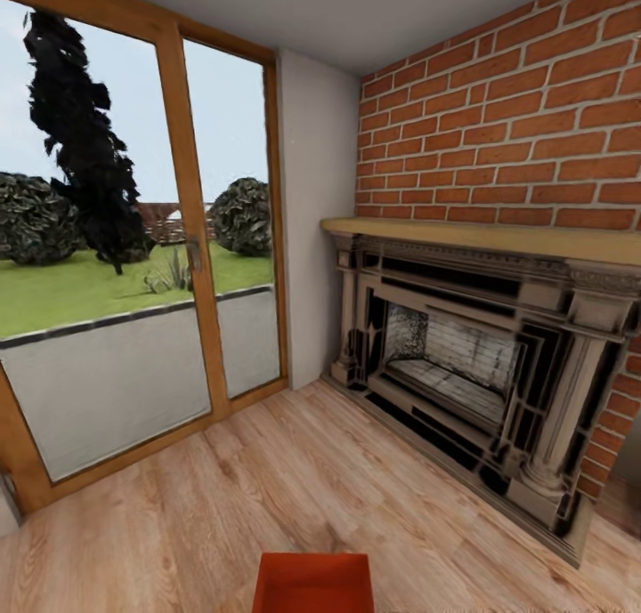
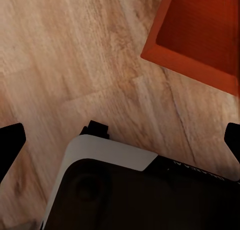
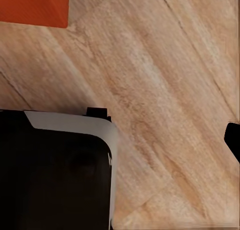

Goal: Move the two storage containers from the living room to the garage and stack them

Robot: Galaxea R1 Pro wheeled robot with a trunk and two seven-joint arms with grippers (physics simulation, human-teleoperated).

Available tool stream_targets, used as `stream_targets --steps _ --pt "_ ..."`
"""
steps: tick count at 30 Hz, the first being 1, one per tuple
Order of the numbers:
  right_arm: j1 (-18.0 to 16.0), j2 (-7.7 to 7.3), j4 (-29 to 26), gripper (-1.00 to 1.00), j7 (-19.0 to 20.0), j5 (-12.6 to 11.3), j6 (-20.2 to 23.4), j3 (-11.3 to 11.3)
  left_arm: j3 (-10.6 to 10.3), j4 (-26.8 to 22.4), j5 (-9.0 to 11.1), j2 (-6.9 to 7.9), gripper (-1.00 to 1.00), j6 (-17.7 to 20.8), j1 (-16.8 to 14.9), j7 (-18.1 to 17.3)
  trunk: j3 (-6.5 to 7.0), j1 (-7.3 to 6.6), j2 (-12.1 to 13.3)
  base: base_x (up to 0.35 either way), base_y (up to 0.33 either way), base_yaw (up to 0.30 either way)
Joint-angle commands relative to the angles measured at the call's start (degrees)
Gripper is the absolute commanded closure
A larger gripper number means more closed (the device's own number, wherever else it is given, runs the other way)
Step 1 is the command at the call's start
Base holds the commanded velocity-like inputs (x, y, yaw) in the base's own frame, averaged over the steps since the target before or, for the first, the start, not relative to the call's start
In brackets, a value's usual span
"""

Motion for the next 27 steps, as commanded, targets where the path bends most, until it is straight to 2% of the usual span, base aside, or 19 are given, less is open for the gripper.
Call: stream_targets --steps 1,27 --pt "-0.1 0.04 0.2 -1.00 0.0 -0.4 -0.3 0.5 -0.2 0.0 0.3 0.00 -1.00 -0.1 0.0 0.1 -0.08 0.00 -0.1 0.000 0.000 -0.191" --pt "0.0 -0.31 0.3 -1.00 0.0 0.4 -0.1 1.2 0.0 -0.1 0.3 0.00 -1.00 -0.4 0.0 0.2 -0.08 0.00 -0.1 0.000 0.000 -0.016"
